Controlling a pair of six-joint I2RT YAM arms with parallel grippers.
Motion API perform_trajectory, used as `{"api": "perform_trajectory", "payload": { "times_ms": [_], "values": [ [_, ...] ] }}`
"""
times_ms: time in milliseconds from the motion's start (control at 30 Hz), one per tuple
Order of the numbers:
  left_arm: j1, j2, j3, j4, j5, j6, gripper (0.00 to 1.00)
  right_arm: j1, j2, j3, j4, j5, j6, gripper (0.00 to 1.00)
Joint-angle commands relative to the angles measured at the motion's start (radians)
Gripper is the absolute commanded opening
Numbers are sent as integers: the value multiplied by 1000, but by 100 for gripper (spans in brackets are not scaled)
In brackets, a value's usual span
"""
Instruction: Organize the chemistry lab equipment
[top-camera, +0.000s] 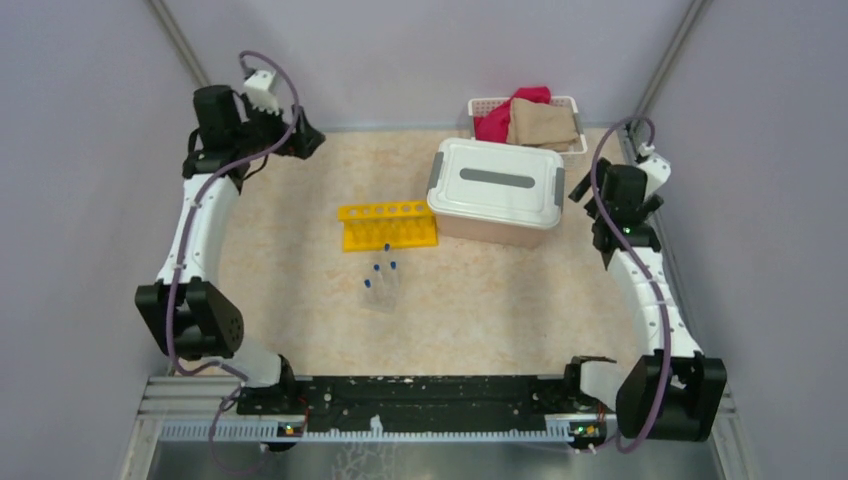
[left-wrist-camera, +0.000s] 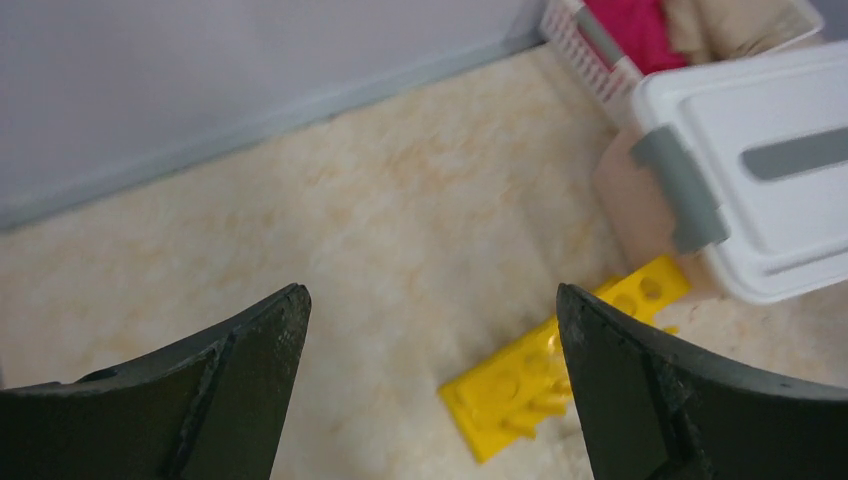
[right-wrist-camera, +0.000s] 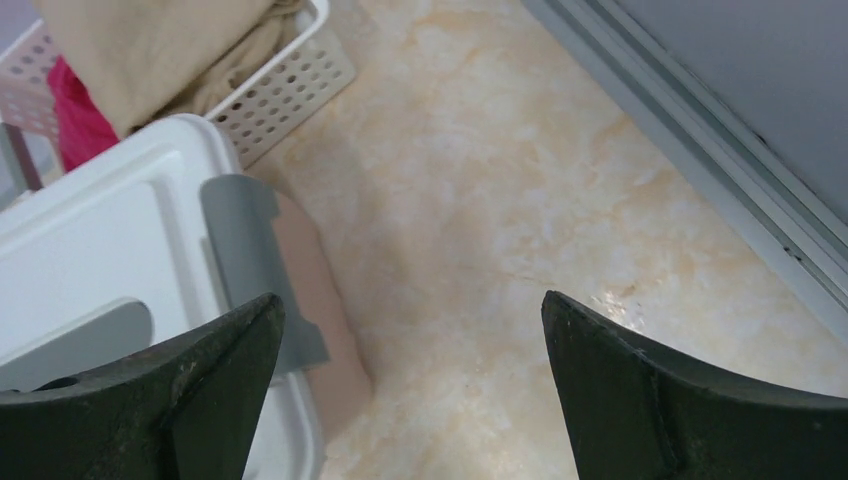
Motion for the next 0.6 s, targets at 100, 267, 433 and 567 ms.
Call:
{"api": "perform_trajectory", "payload": {
  "times_ms": [100, 267, 433, 567],
  "values": [
    [193, -114, -393, 149, -42, 36, 99, -5, -114, -236, 274, 205, 21, 99],
    [262, -108, -550, 250, -50, 78, 99, -5, -92, -342, 424, 235, -52, 99],
    [258, -101, -722, 461, -19, 34, 99, -5, -34, -414, 500, 284, -54, 99],
    [245, -83, -830, 601, -5, -2, 99, -7, 10, -478, 572, 344, -35, 99]
  ]
}}
